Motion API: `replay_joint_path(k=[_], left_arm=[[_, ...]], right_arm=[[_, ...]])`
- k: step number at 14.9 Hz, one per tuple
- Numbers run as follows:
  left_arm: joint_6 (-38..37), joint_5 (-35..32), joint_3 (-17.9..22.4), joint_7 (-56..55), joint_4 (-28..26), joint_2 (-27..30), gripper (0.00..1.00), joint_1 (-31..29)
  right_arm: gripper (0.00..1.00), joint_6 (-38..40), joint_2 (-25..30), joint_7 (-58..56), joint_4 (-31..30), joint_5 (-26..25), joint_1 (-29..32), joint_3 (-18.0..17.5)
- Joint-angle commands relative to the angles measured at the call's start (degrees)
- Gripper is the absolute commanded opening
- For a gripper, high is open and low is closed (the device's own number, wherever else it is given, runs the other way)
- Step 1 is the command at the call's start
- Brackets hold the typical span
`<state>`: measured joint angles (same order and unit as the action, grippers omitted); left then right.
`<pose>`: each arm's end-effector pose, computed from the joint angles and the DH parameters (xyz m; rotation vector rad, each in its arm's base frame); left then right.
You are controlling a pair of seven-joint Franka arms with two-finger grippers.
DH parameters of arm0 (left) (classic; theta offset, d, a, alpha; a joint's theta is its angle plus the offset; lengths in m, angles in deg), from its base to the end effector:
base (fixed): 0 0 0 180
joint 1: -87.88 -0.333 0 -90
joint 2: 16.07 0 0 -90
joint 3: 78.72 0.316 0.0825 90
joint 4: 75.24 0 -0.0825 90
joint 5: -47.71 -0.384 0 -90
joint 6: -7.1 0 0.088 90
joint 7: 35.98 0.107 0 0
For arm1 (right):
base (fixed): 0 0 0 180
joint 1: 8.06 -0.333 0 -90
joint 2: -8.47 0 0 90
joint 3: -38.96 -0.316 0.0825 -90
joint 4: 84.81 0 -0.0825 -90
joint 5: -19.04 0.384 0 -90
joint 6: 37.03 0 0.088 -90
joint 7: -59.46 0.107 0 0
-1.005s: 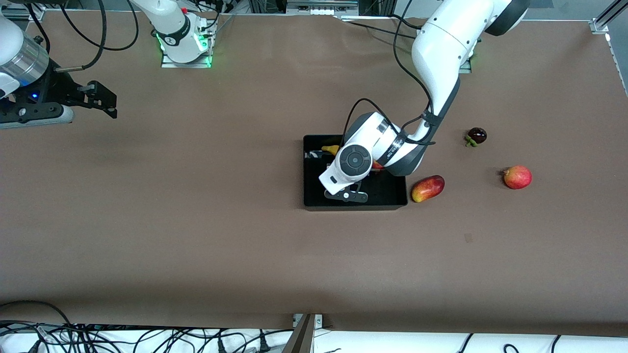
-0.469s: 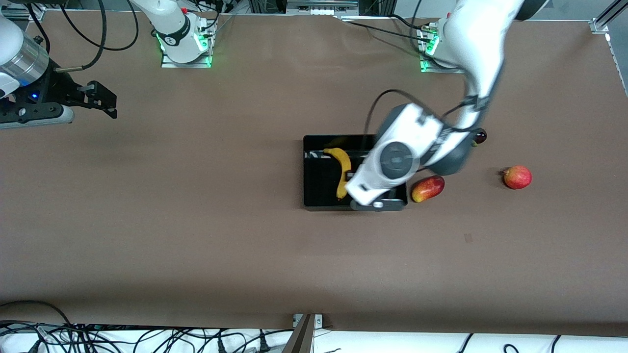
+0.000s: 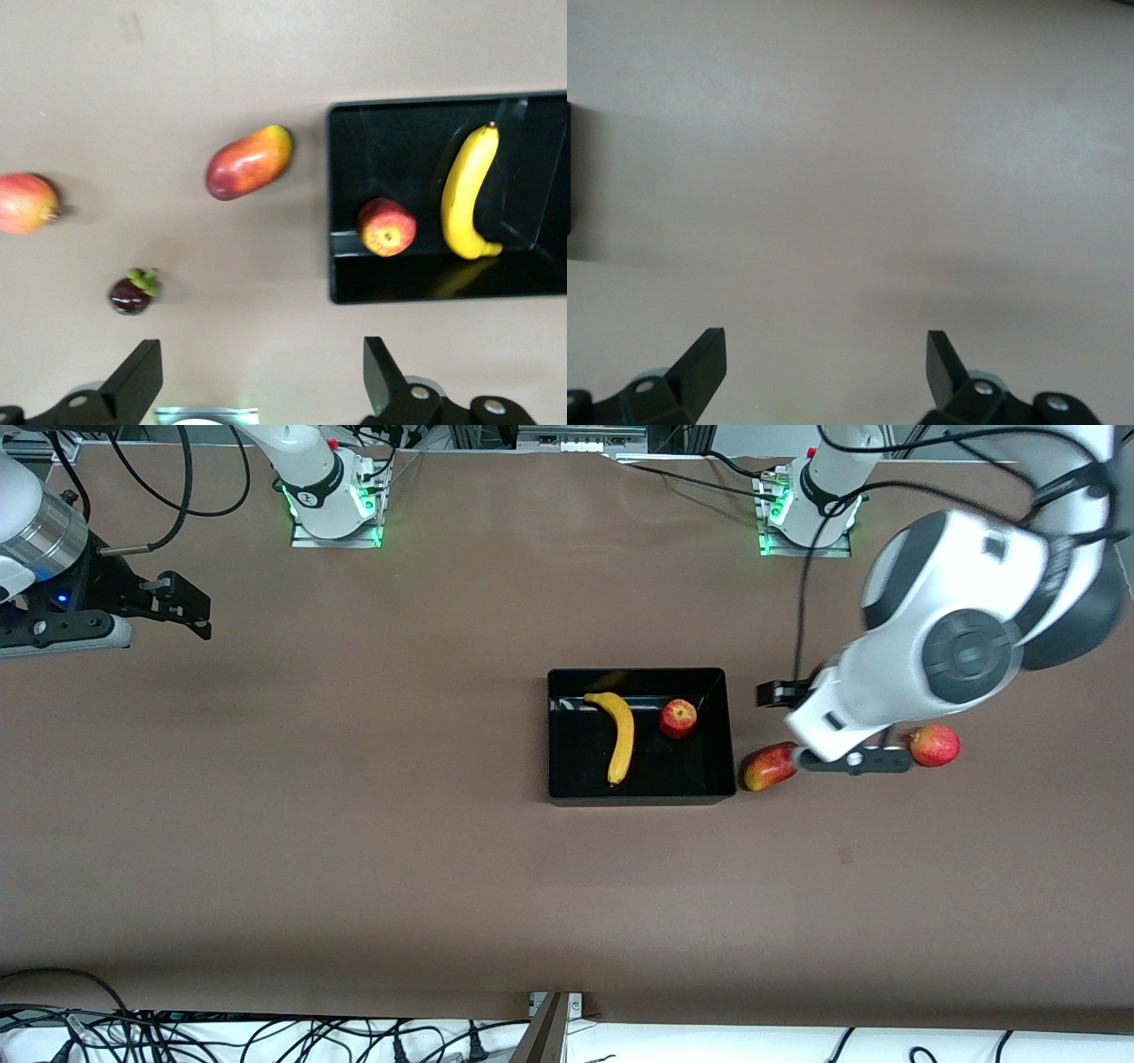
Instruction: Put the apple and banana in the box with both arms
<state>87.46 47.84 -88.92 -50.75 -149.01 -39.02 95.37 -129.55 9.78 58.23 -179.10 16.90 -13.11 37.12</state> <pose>0.6191 -0.1759 0.5046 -3.1001 0.0728 0.4504 0.5466 0.0624 0.6056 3.0952 0.2225 -0.0095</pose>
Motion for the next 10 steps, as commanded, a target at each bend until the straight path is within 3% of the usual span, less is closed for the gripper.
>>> replay_joint_path(k=[1,4,8,10], left_arm=[[0.32,0.31,1.05,9.83,-6.89,9.29,1.00,-3.87],[4.96,0.22,6.66,10.73,-15.15,18.43,1.00,-4.33],[7.69,-1.53,10.36,17.50,-19.81,22.14,1.00,-4.68],[15.58,-1.54,11.42,17.32,-27.88,26.79,1.00,-4.77]], right_arm=[[1.00,0.15,-0.43,-0.26,1.13,-0.94,0.66,-0.71],[1.00,0.15,-0.43,-0.26,1.13,-0.94,0.66,-0.71],[1.00,0.15,-0.43,-0.26,1.13,-0.94,0.66,-0.71],[1.00,0.15,-0.43,-0.26,1.13,-0.94,0.66,-0.71]])
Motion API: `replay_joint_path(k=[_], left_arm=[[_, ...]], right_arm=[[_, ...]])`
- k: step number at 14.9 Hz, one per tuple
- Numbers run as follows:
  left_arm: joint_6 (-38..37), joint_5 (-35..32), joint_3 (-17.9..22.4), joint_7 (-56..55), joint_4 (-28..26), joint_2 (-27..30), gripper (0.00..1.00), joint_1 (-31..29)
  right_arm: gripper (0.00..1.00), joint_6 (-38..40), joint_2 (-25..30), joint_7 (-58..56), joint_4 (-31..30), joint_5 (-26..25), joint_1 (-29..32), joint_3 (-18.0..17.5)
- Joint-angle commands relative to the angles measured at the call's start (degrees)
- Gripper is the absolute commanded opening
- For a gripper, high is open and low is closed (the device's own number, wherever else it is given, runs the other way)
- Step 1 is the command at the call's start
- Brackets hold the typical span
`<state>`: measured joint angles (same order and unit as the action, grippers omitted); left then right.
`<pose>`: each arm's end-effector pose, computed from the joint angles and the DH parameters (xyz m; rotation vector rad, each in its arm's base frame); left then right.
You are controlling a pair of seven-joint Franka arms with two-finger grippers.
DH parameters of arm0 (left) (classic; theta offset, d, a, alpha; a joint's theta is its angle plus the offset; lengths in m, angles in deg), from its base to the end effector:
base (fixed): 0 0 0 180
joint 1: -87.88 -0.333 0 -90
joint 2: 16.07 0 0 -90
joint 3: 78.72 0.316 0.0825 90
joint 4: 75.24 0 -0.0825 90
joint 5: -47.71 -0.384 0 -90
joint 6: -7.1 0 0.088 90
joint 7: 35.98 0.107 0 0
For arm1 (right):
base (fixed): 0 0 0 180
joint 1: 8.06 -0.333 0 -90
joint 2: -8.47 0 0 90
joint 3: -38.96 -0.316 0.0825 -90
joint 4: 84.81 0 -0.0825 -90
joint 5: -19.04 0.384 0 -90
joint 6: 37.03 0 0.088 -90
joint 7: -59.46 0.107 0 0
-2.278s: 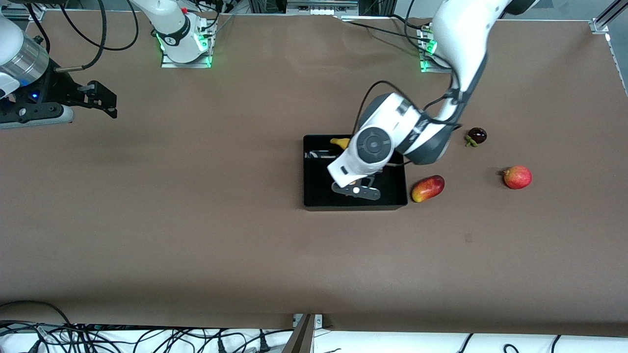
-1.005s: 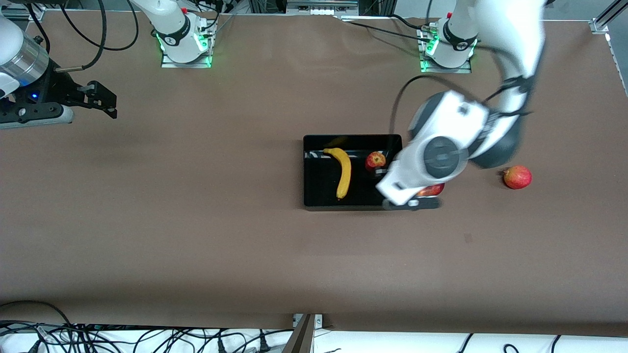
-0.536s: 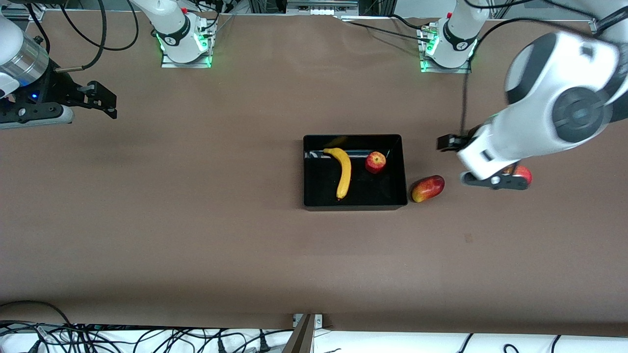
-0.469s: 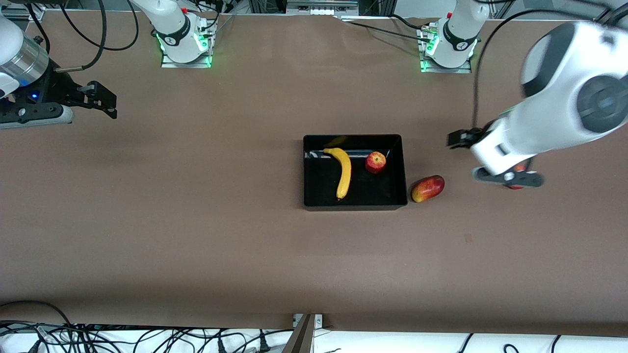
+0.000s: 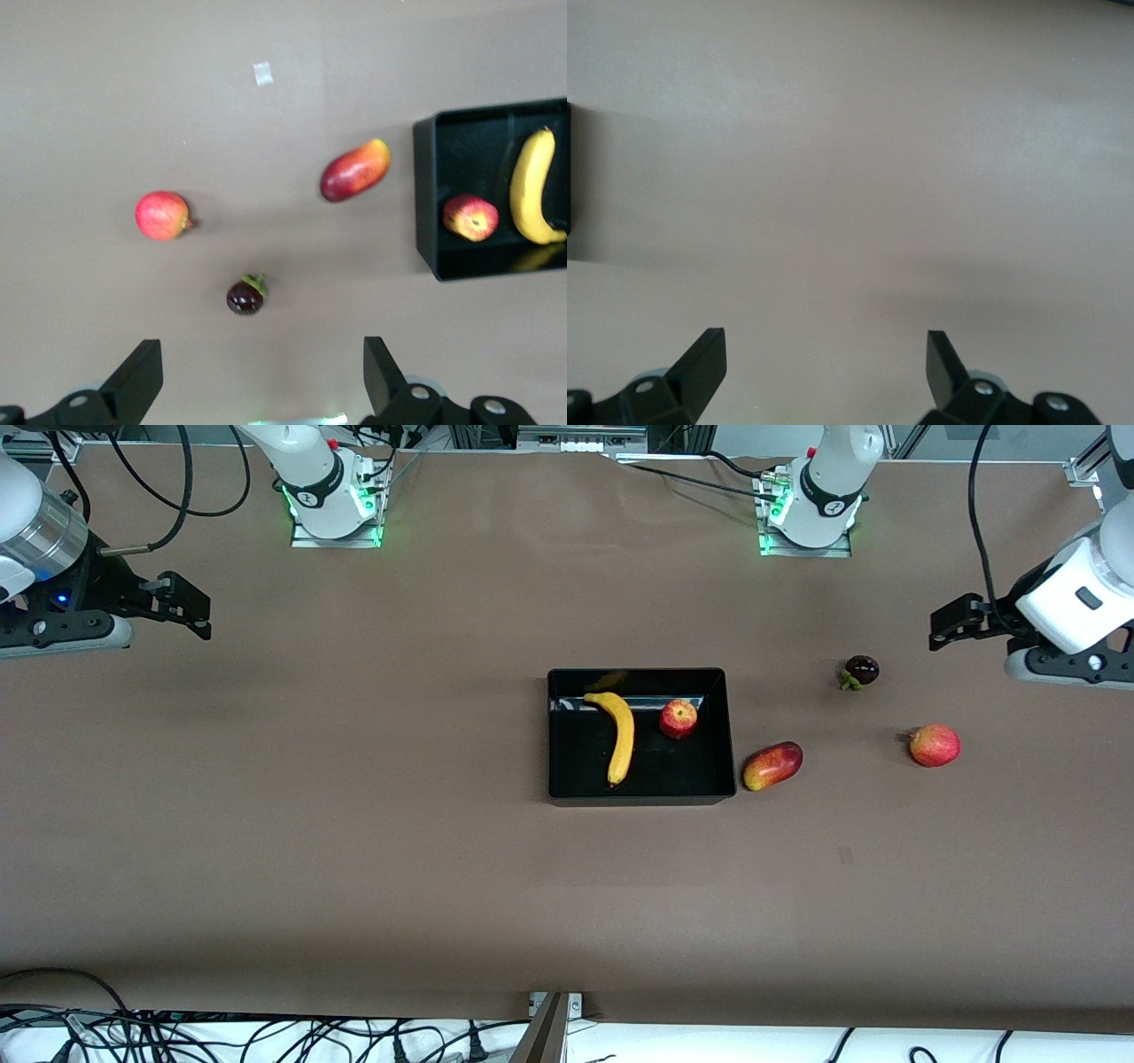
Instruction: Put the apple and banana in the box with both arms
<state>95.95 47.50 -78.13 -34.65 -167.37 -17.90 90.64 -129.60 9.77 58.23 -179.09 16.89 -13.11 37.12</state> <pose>0.5591 -0.0209 0.5876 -3.1324 0.0958 0.1398 0.5468 0.0624 0.6057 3.0951 0.2225 -0.0082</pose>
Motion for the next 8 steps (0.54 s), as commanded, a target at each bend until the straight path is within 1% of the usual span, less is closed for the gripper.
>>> replay_joint_path(k=[1,8], left_arm=[[8.00,-1.20,0.63,1.13,-10.08,6.04,1.00,-0.13],[7.04,-1.20,0.63,1.04,-9.29,5.96,1.00,-1.09]], right_arm=[[1.00,0.20,-0.42,-0.26,1.12,-0.93,0.66,-0.71],[1.00,0.20,-0.42,-0.26,1.12,-0.93,0.66,-0.71]])
